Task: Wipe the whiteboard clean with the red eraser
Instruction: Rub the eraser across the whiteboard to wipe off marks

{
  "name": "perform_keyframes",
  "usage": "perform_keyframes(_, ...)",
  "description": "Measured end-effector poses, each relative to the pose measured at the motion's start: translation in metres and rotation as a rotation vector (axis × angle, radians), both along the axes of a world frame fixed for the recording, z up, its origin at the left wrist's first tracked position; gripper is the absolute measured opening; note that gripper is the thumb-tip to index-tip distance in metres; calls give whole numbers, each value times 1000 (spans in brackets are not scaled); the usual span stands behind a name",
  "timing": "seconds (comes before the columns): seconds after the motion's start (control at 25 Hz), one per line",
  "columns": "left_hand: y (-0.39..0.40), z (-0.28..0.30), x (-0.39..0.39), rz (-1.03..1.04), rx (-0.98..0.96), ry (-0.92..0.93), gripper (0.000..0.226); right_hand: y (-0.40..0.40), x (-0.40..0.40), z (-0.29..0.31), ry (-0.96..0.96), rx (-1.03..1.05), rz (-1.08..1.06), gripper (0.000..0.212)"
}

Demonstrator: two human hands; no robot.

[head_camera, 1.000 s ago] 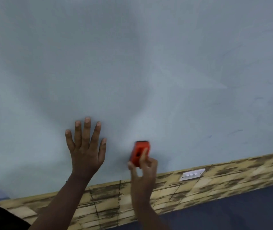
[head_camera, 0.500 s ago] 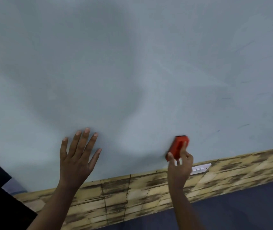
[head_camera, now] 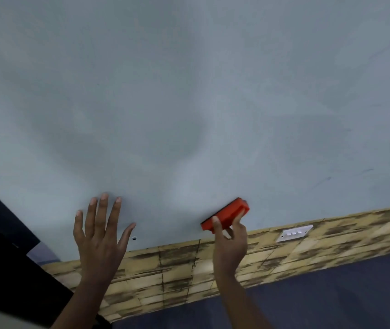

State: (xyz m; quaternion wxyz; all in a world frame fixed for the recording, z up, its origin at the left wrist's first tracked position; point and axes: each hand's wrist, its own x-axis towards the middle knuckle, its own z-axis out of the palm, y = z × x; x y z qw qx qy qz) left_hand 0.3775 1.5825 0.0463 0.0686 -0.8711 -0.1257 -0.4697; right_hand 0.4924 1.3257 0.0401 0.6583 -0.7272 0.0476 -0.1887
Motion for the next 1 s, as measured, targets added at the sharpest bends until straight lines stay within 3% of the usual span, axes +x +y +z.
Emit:
perform_keyframes(0.12,1,-7,-10,46,-73,-14,74,35,-24,-13,-228,-378,184,57)
perform_keyframes(0.24,2,-9,-19,42,-194,-20,66,53,-23,-31,-520,-800,248,54)
perform_keyframes(0.44,8,-17,-27,38,-265,34,66,59,-28,-52,-681,-1220,360,64)
perform_keyframes(0.52,7,-20,-28,30,-271,41,65,55,-28,-54,-679,-1224,362,61)
perform_keyframes(0.8,5,-19,-33,34,-368,55,70,62,-21,31,-646,-776,186,61)
perform_keyframes(1.0,-5,-22,-23,14,-280,53,59,67,-33,2,-655,-917,281,67)
